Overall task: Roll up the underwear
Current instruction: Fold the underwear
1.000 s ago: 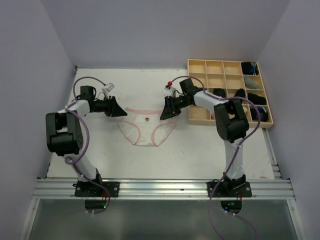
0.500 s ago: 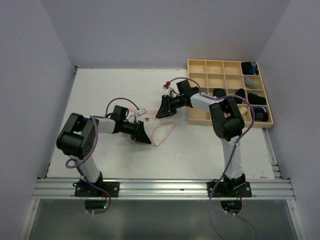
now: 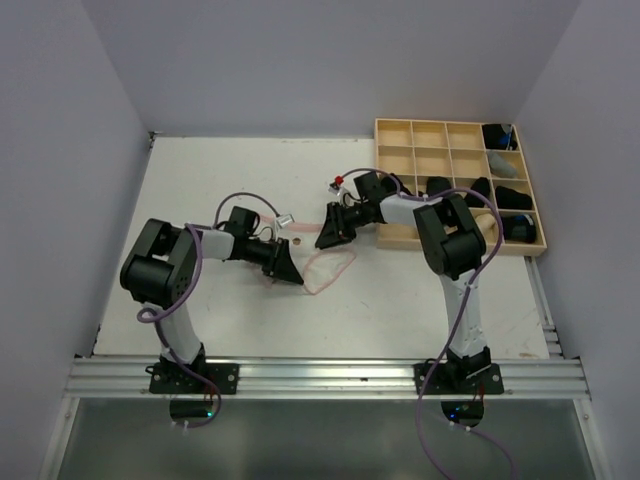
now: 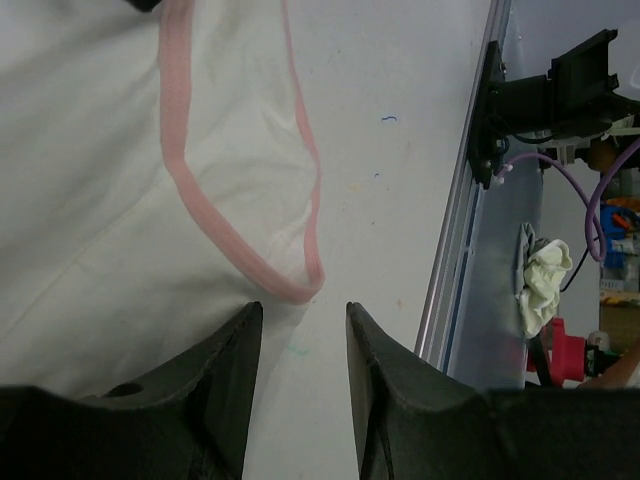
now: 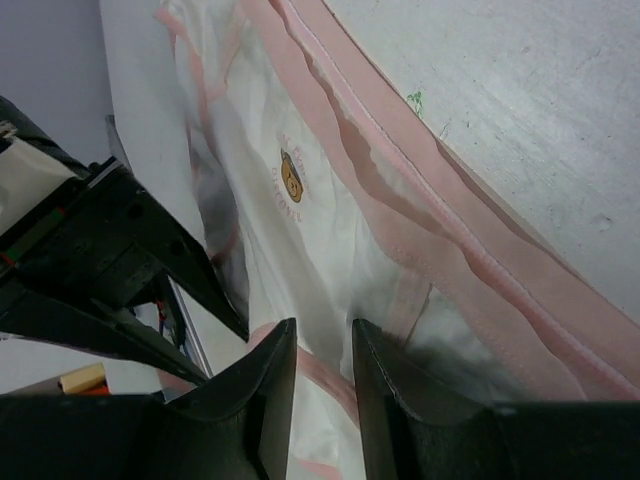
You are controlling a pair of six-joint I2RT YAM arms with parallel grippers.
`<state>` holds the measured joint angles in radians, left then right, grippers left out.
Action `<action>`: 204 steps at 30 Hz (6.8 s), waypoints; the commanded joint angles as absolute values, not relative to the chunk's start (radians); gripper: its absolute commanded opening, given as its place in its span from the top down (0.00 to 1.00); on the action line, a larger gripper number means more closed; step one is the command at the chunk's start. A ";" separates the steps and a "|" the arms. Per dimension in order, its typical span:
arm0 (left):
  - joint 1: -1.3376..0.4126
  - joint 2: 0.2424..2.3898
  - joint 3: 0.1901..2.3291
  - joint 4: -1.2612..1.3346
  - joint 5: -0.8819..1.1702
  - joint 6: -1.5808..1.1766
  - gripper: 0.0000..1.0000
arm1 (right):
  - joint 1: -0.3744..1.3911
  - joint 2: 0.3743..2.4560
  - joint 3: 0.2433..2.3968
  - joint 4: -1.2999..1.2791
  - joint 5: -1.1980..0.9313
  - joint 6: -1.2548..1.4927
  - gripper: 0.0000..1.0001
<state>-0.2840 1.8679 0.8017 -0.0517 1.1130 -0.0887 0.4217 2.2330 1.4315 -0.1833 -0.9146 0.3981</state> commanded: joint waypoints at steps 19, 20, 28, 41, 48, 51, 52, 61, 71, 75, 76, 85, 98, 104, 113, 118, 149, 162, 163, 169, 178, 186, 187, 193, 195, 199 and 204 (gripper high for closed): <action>-0.425 2.075 0.971 -0.376 1.048 0.160 0.57 | 0.423 2.239 1.539 -0.354 -0.859 0.249 0.66; -0.420 2.085 0.983 -0.380 1.029 0.160 0.57 | 0.422 2.249 1.536 -0.366 -0.858 0.235 0.66; -0.377 1.942 1.147 -0.705 0.991 0.576 0.51 | 0.426 2.079 1.291 -0.315 -0.854 0.201 0.69; -0.149 1.758 1.252 -0.722 0.876 0.467 0.51 | 0.456 1.850 1.438 -0.554 -0.884 -0.040 0.57; -0.149 1.891 1.236 -0.640 0.890 0.357 0.54 | 0.456 1.965 1.418 -0.686 -0.749 -0.209 0.71; -0.150 1.934 1.212 -0.631 0.868 0.342 0.55 | 0.462 1.970 1.367 -0.672 -0.697 -0.241 0.74; -0.150 1.940 1.203 -0.620 0.855 0.322 0.55 | 0.465 1.974 1.341 -0.666 -0.687 -0.262 0.75; -0.118 2.022 1.216 -0.643 0.678 0.325 0.57 | 0.570 2.006 1.263 -0.618 -0.710 -0.189 0.82; -0.061 1.968 1.474 -0.850 0.864 0.570 0.50 | 0.655 1.987 1.425 -0.471 -0.910 0.044 0.66; -0.060 1.901 1.401 -0.873 0.896 0.577 0.51 | 0.562 1.957 1.457 -0.439 -0.891 0.115 0.66; -0.061 1.878 1.379 -0.864 0.902 0.565 0.51 | 0.531 1.965 1.463 -0.433 -0.872 0.124 0.66; -0.028 1.842 1.149 -0.657 0.847 0.365 0.52 | 0.503 2.089 1.477 -0.315 -0.861 0.265 0.72; 0.078 1.927 1.118 -0.561 0.784 0.279 0.52 | 0.489 2.177 1.456 -0.437 -0.683 0.158 0.76; 0.087 1.927 1.135 -0.574 0.784 0.294 0.52 | 0.480 2.115 1.469 -0.483 -0.676 0.112 0.77; 0.087 1.901 1.163 -0.609 0.886 0.307 0.52 | 0.491 2.025 1.512 -0.468 -0.749 0.138 0.76; 0.075 1.872 1.172 -0.563 0.969 0.232 0.52 | 0.526 2.057 1.537 -0.425 -0.791 0.192 0.76; -0.035 2.046 1.608 -0.428 0.804 0.265 0.52 | 0.413 2.189 1.911 -0.619 -0.663 -0.084 0.50; -0.161 2.266 1.714 -0.293 0.841 0.261 0.47 | 0.385 2.378 1.977 -0.595 -0.719 -0.173 0.37; -0.164 2.269 1.709 -0.299 0.853 0.265 0.46 | 0.387 2.382 1.976 -0.594 -0.738 -0.173 0.37; -0.166 2.283 1.680 -0.360 0.896 0.317 0.47 | 0.387 2.376 1.924 -0.584 -0.776 -0.192 0.38; -0.169 2.281 1.628 -0.387 0.919 0.339 0.51 | 0.388 2.379 1.890 -0.614 -0.764 -0.255 0.49; -0.173 2.284 1.631 -0.354 0.922 0.311 0.67 | 0.388 2.390 1.908 -0.584 -0.765 -0.242 0.81; -0.173 2.284 1.632 -0.350 0.923 0.304 0.73 | 0.390 2.388 1.908 -0.578 -0.767 -0.238 0.82; -0.169 2.295 1.660 -0.295 0.943 0.230 0.97 | 0.387 2.384 1.942 -0.561 -0.761 -0.229 0.91; -0.166 2.306 1.690 -0.287 0.949 0.219 1.00 | 0.387 2.385 1.956 -0.560 -0.750 -0.229 0.93; -0.160 2.312 1.727 -0.290 0.951 0.215 1.00 | 0.385 2.388 1.983 -0.563 -0.742 -0.230 0.97; -0.160 2.293 1.724 -0.310 0.939 0.242 1.00 | 0.387 2.379 1.985 -0.564 -0.738 -0.235 0.99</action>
